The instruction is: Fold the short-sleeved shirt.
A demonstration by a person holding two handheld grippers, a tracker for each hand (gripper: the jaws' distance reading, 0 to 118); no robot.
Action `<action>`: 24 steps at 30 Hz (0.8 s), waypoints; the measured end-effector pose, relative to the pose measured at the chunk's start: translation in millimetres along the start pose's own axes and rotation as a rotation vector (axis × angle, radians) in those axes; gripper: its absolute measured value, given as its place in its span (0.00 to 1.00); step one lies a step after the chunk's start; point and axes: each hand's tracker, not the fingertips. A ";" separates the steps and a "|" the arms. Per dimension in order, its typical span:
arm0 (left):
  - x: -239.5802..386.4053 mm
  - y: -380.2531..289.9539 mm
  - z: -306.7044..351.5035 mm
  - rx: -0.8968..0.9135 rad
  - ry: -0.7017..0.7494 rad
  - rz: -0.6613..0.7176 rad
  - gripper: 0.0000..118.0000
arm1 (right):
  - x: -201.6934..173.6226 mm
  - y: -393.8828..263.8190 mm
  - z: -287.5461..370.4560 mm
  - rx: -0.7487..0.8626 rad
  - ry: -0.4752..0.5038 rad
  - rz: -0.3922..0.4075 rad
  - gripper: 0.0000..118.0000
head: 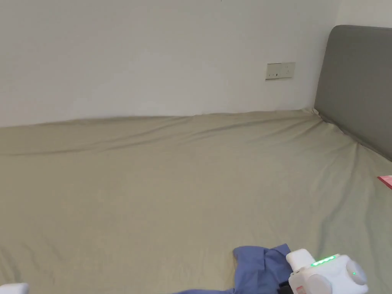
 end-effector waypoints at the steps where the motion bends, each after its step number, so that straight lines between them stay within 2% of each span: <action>1: -1.9 -0.4 -2.6 -0.017 -0.022 0.025 0.01 | 3.0 -1.2 8.3 0.111 0.064 -0.086 0.06; 2: -1.9 -0.4 -4.3 -0.021 -0.017 0.024 0.01 | 4.7 2.3 13.9 0.102 0.111 -0.133 0.01; 3: -0.1 -0.9 -6.2 -0.023 -0.016 0.015 0.01 | 1.2 3.1 16.9 0.048 0.129 -0.121 0.01; 4: 2.6 -1.3 -8.2 -0.030 -0.010 -0.003 0.01 | -1.8 2.6 19.3 0.057 0.051 -0.046 0.01; 5: 5.0 -1.6 -10.7 -0.043 -0.001 -0.031 0.01 | -2.1 1.3 20.4 0.062 0.051 0.008 0.01; 7: 7.6 -1.8 -7.6 -0.049 -0.008 -0.036 0.01 | -9.5 -0.5 35.5 0.107 0.035 0.046 0.01; 8: 7.8 -1.4 -4.0 -0.044 -0.021 -0.035 0.01 | -7.6 -1.5 41.9 0.116 0.043 0.017 0.01; 10: 6.7 -1.0 3.2 -0.032 -0.026 -0.040 0.01 | 1.5 -1.7 58.3 0.151 0.127 -0.076 0.01; 11: 4.7 0.3 7.8 -0.023 -0.031 -0.040 0.01 | 12.0 -0.7 54.1 0.161 0.153 -0.096 0.01; 14: -1.2 1.7 30.4 0.012 -0.070 -0.016 0.01 | 24.6 -8.3 77.6 0.222 0.199 -0.104 0.01; 15: -2.8 0.4 40.5 0.025 -0.068 -0.011 0.01 | 16.4 -12.6 103.6 0.235 0.229 -0.124 0.01; 20: -18.7 -13.9 99.3 0.096 -0.138 0.006 0.01 | 28.3 -48.3 160.8 0.265 0.390 -0.206 0.01; 24: -44.3 -45.6 151.8 0.114 -0.204 -0.025 0.01 | 42.5 -99.9 207.4 0.299 0.460 -0.270 0.01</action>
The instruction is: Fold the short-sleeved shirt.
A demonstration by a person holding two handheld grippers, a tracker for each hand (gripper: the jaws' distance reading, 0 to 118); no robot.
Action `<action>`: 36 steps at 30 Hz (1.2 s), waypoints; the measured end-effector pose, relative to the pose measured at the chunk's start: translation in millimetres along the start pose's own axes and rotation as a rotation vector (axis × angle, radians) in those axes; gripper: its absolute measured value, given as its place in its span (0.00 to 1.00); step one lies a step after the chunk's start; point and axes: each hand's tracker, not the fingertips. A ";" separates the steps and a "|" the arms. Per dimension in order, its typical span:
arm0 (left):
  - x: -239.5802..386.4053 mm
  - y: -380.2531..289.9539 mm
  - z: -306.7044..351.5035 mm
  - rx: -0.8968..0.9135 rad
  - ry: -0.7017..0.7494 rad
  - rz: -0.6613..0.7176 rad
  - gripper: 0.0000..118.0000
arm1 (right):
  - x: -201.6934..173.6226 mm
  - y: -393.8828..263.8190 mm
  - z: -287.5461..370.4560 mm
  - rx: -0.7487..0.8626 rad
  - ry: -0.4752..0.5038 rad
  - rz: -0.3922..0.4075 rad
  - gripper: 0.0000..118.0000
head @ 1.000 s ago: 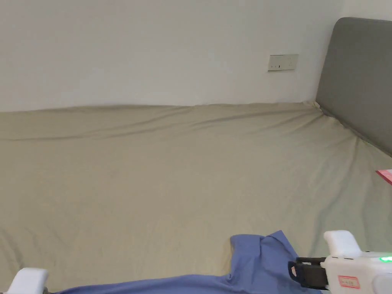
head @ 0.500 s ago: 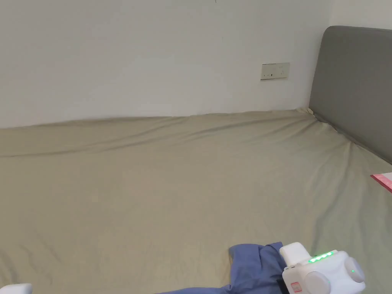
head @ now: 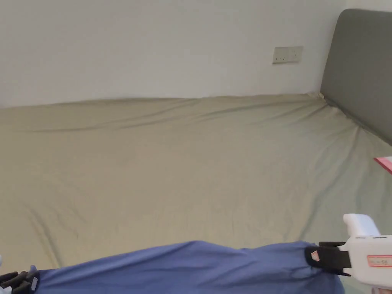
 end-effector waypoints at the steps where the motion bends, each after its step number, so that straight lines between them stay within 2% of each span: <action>1: -5.1 -8.6 13.4 0.005 0.011 -0.011 0.01 | 3.0 -10.6 13.1 -0.013 -0.007 0.008 0.01; 3: -21.6 -26.7 36.9 0.011 -0.009 0.008 0.01 | 8.2 -32.1 38.0 -0.003 -0.021 -0.020 0.01; 4: -30.1 -36.6 45.8 0.010 -0.061 0.084 0.01 | 16.9 -37.8 44.8 -0.009 -0.020 -0.073 0.01; 6: -28.7 -54.1 62.2 0.001 -0.108 0.182 0.01 | 23.1 -59.3 60.1 0.001 0.035 -0.130 0.01; 8: -24.4 -72.3 67.0 -0.018 -0.073 0.145 0.01 | 15.9 -75.3 64.6 -0.025 0.019 -0.126 0.01; 11: -4.9 -99.3 64.6 -0.074 -0.022 0.072 0.01 | 10.7 -109.5 49.7 -0.105 -0.060 -0.063 0.01; 13: 2.4 -119.7 58.0 -0.134 -0.016 0.101 0.01 | 14.6 -132.5 36.3 -0.163 -0.065 -0.098 0.01; 17: 0.8 -158.2 42.5 -0.222 0.010 0.100 0.01 | 38.9 -166.4 11.4 -0.238 -0.120 -0.102 0.01; 22: -0.4 -185.4 25.6 -0.280 0.012 0.112 0.01 | 38.4 -171.3 3.1 -0.233 -0.151 0.000 0.01; 26: -13.4 -187.0 19.3 -0.267 0.019 0.121 0.01 | 31.2 -169.7 6.8 -0.254 -0.190 0.128 0.01; 28: -14.7 -187.2 18.0 -0.271 0.016 0.096 0.01 | 29.4 -172.2 4.8 -0.271 -0.201 0.151 0.01; 30: -13.6 -189.6 17.2 -0.269 0.018 0.086 0.01 | 31.7 -173.4 -1.0 -0.275 -0.201 0.139 0.01; 33: -15.1 -192.8 16.8 -0.253 0.028 0.104 0.04 | 36.1 -175.6 -5.4 -0.259 -0.198 0.080 0.01; 36: -22.8 -194.2 17.9 -0.244 0.012 0.163 0.09 | 31.1 -179.5 -4.0 -0.252 -0.212 0.117 0.01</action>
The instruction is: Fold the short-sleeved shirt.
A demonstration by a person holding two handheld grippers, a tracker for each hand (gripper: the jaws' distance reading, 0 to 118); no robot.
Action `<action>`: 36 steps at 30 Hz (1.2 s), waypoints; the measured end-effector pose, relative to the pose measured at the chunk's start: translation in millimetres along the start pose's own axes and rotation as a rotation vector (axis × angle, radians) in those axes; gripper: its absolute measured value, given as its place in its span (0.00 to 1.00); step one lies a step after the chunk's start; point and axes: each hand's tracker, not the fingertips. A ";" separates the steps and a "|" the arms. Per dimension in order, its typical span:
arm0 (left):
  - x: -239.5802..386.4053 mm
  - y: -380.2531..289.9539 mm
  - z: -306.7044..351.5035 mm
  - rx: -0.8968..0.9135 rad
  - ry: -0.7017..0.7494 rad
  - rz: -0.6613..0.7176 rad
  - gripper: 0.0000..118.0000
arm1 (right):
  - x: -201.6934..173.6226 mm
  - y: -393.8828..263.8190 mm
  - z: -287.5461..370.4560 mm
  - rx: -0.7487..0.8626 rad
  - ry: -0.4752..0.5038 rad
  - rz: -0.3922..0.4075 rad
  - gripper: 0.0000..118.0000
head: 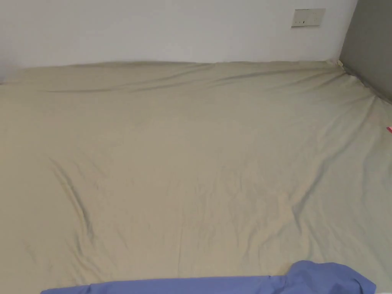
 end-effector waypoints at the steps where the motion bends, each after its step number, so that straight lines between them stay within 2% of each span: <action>1: 2.8 1.3 3.8 -0.013 -0.025 0.055 0.15 | -2.1 -1.4 -0.7 0.005 -0.016 0.022 0.01; 4: -4.7 13.8 20.6 -0.043 -0.089 0.195 0.72 | -11.6 -3.1 -1.6 0.009 -0.059 0.070 0.01; 8: -3.5 28.0 71.1 0.231 -0.120 0.273 0.90 | -16.7 -7.0 -3.5 0.027 -0.087 0.089 0.01; 11: -22.2 38.1 99.2 0.345 -0.074 0.394 0.92 | -25.9 -14.2 -4.6 0.063 -0.136 0.097 0.01; 14: -7.9 50.1 128.2 0.405 -0.065 0.431 0.92 | -33.7 -22.9 -7.1 0.113 -0.184 0.104 0.01; 16: 3.1 50.6 140.5 0.426 -0.073 0.401 0.86 | -42.4 -30.5 -8.1 0.162 -0.229 0.124 0.02; 17: 9.0 47.6 141.5 0.440 -0.059 0.350 0.68 | -46.1 -35.6 -9.4 0.188 -0.247 0.143 0.04; 18: 19.2 47.6 144.9 0.442 -0.007 0.286 0.44 | -48.9 -39.9 -10.2 0.217 -0.267 0.175 0.07; 19: 30.4 47.9 147.0 0.431 0.072 0.200 0.14 | -51.1 -42.4 -8.4 0.235 -0.293 0.213 0.14; 20: 39.9 49.0 147.4 0.415 0.145 0.121 0.00 | -53.7 -42.8 -4.0 0.243 -0.325 0.225 0.33; 21: 50.7 46.4 148.1 0.434 0.200 0.070 0.00 | -58.8 -39.9 6.3 0.253 -0.393 0.204 0.45; 22: 55.9 44.3 148.2 0.426 0.170 0.029 0.00 | -66.5 -34.9 23.1 0.312 -0.425 0.148 0.45; 24: 60.4 42.8 146.8 0.404 0.107 0.033 0.00 | -77.5 -25.0 62.7 0.565 -0.343 0.065 0.45; 26: 64.9 39.9 141.2 0.397 0.122 0.026 0.00 | -93.8 -10.8 97.2 0.717 -0.289 0.064 0.47; 29: 67.4 39.7 138.2 0.385 0.122 0.040 0.00 | -114.6 12.8 141.7 0.827 -0.249 0.106 0.45; 30: 67.4 39.1 138.1 0.396 0.091 0.047 0.04 | -121.5 19.3 155.2 0.858 -0.238 0.120 0.38; 31: 65.6 37.4 138.3 0.414 0.049 0.046 0.25 | -128.6 25.0 164.3 0.895 -0.213 0.140 0.22; 32: 63.6 36.5 138.3 0.423 0.013 0.046 0.74 | -134.4 29.0 173.3 0.930 -0.191 0.151 0.01; 33: 57.5 36.0 134.8 0.417 -0.032 0.049 1.00 | -139.2 31.8 180.3 0.966 -0.191 0.160 0.01; 35: 45.8 35.6 123.5 0.339 -0.137 0.070 0.96 | -151.6 34.6 190.5 1.007 -0.161 0.174 0.01; 36: 40.1 34.0 121.3 0.399 -0.202 0.123 0.95 | -156.0 36.0 195.1 1.001 -0.112 0.186 0.01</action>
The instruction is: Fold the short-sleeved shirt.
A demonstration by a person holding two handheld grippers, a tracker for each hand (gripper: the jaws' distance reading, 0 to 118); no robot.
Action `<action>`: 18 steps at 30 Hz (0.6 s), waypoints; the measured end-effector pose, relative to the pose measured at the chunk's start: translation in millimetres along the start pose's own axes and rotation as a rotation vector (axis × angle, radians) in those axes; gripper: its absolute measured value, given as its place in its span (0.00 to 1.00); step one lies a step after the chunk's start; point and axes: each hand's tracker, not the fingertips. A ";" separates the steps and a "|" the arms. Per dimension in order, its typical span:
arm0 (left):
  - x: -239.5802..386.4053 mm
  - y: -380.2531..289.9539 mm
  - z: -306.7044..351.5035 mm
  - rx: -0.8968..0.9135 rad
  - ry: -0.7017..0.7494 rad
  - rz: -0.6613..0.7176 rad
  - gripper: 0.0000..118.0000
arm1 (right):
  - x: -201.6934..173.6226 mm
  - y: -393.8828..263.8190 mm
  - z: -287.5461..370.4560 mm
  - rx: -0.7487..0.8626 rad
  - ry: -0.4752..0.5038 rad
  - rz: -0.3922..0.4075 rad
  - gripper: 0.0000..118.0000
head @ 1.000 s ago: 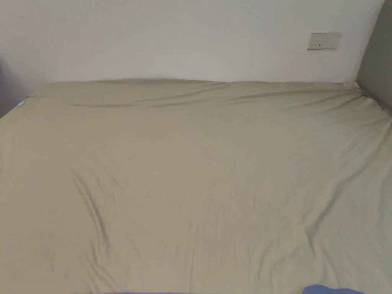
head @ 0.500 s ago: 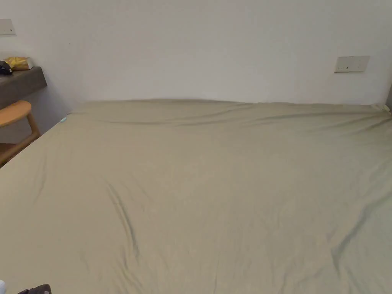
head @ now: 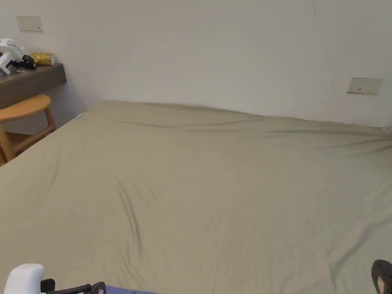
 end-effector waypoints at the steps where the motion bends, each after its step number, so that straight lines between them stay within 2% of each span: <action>1: -5.0 2.5 -1.3 -0.014 0.016 0.014 0.95 | -3.1 4.0 1.1 0.013 0.007 -0.003 0.01; 5: -64.0 2.7 -34.4 -0.153 -0.067 0.204 0.98 | -18.9 13.0 4.1 0.087 0.036 0.035 0.01; 7: -92.6 3.5 -51.7 -0.206 -0.073 0.311 0.98 | -28.1 21.4 1.8 0.084 0.052 0.035 0.01; 10: -136.4 -2.3 -83.4 -0.338 -0.179 0.444 0.98 | -31.5 25.1 -4.6 0.065 0.072 0.022 0.01; 12: -155.4 -10.1 -106.2 -0.450 -0.225 0.453 0.98 | -32.4 25.3 -10.1 0.048 0.071 0.014 0.01; 14: -161.6 -25.9 -120.6 -0.520 -0.211 0.423 0.97 | -33.3 23.9 -15.4 0.026 0.060 0.008 0.01; 15: -163.4 -31.1 -122.9 -0.510 -0.236 0.425 0.99 | -34.6 22.9 -18.1 0.008 0.046 0.011 0.01; 17: -170.2 -20.6 -128.3 -0.397 -0.388 0.442 0.99 | -38.6 20.7 -21.6 -0.004 0.033 0.014 0.01; 18: -172.6 -22.4 -136.2 -0.441 -0.429 0.497 0.99 | -41.1 19.9 -23.3 -0.006 0.032 0.014 0.01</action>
